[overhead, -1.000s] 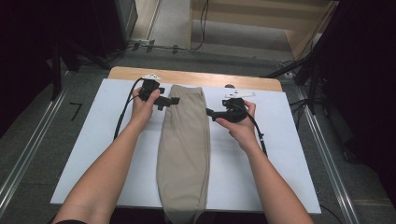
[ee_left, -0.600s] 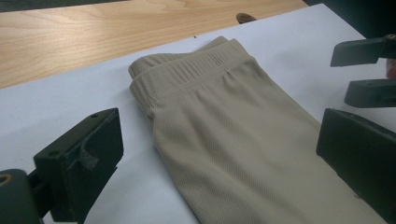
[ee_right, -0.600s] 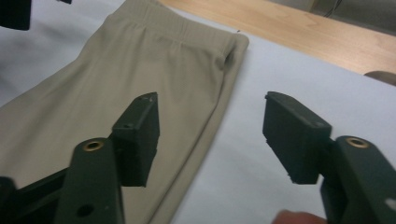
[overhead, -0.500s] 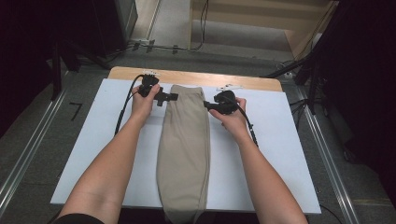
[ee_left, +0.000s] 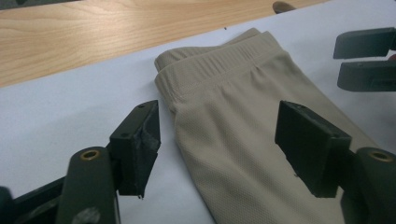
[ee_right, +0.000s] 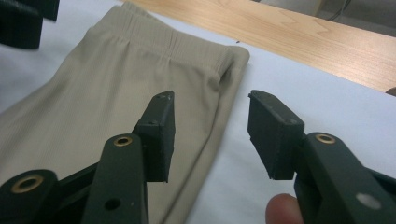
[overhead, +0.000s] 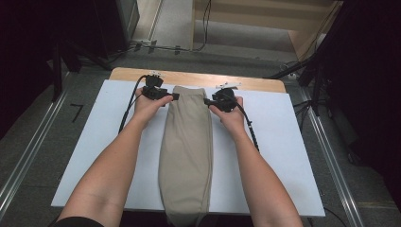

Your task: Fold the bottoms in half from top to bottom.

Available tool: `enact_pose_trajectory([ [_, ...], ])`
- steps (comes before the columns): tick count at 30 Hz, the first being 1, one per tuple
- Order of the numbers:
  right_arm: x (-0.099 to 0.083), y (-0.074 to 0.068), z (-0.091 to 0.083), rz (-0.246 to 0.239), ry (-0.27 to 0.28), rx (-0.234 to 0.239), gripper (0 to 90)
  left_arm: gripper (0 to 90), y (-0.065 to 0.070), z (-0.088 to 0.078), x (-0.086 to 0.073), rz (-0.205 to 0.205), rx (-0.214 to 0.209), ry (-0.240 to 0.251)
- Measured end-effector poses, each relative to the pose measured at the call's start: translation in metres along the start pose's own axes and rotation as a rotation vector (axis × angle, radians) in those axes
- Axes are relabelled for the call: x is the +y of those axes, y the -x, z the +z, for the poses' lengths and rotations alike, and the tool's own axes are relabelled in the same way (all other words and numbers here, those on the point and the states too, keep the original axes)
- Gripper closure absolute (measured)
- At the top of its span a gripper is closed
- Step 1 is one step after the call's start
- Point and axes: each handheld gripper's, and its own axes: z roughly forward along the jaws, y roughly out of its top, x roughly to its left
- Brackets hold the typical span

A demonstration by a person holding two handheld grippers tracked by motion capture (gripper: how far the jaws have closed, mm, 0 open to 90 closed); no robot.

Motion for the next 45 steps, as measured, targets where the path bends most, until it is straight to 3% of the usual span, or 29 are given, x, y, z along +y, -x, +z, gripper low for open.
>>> enact_pose_trajectory([
  [4,0.002,-0.001,0.008,0.023,-0.011,-0.006,48.3,35.1,0.0,0.005,0.0,0.001,0.025,-0.004],
  [7,0.005,-0.001,0.014,0.004,-0.027,-0.021,48.2,36.9,0.001,0.01,-0.001,0.016,0.042,-0.016],
  [13,0.013,0.006,0.023,0.018,-0.03,-0.047,48.2,37.9,-0.003,0.019,0.0,0.007,0.065,-0.026],
  [15,0.016,0.008,0.025,0.0,-0.039,-0.063,48.2,36.5,-0.006,0.022,0.0,-0.003,0.078,-0.022],
  [19,0.02,0.011,0.032,-0.013,-0.04,-0.059,46.7,36.7,-0.01,0.028,-0.002,0.004,0.081,-0.036],
  [22,0.016,0.012,0.041,0.009,-0.047,-0.049,43.1,36.9,-0.016,0.032,-0.003,0.018,0.102,-0.068],
  [23,0.013,0.011,0.045,0.01,-0.057,-0.041,42.4,38.2,-0.019,0.031,-0.003,0.011,0.105,-0.058],
  [25,0.013,0.006,0.049,-0.021,-0.077,-0.07,42.4,39.4,-0.024,0.031,-0.003,-0.023,0.1,-0.041],
  [26,0.014,0.005,0.05,-0.028,-0.077,-0.075,42.4,39.8,-0.024,0.032,-0.003,-0.017,0.097,-0.037],
  [28,0.016,0.005,0.053,-0.027,-0.076,-0.074,46.4,44.5,-0.022,0.033,-0.004,0.01,0.095,-0.03],
  [30,0.017,0.004,0.054,-0.024,-0.074,-0.083,53.8,53.6,-0.022,0.035,-0.004,0.006,0.066,-0.021],
  [32,0.017,0.003,0.055,-0.021,-0.069,-0.06,69.4,70.0,-0.02,0.037,-0.005,-0.008,0.055,-0.018],
  [34,0.017,0.0,0.055,0.017,-0.069,-0.042,82.0,77.5,-0.019,0.036,-0.004,-0.008,0.065,-0.028],
  [36,0.018,0.002,0.053,0.027,-0.084,-0.001,83.7,84.5,-0.015,0.033,-0.003,0.033,0.073,-0.038],
  [39,0.02,0.004,0.044,-0.006,-0.088,0.029,84.9,86.0,-0.004,0.023,0.001,0.066,0.058,0.009],
  [43,0.021,0.001,0.022,-0.026,-0.011,0.07,85.3,86.1,0.009,0.006,0.006,0.108,0.018,0.082],
  [45,0.019,-0.003,0.008,-0.039,0.033,0.082,85.4,86.1,0.014,-0.006,0.005,0.106,0.005,0.129],
])
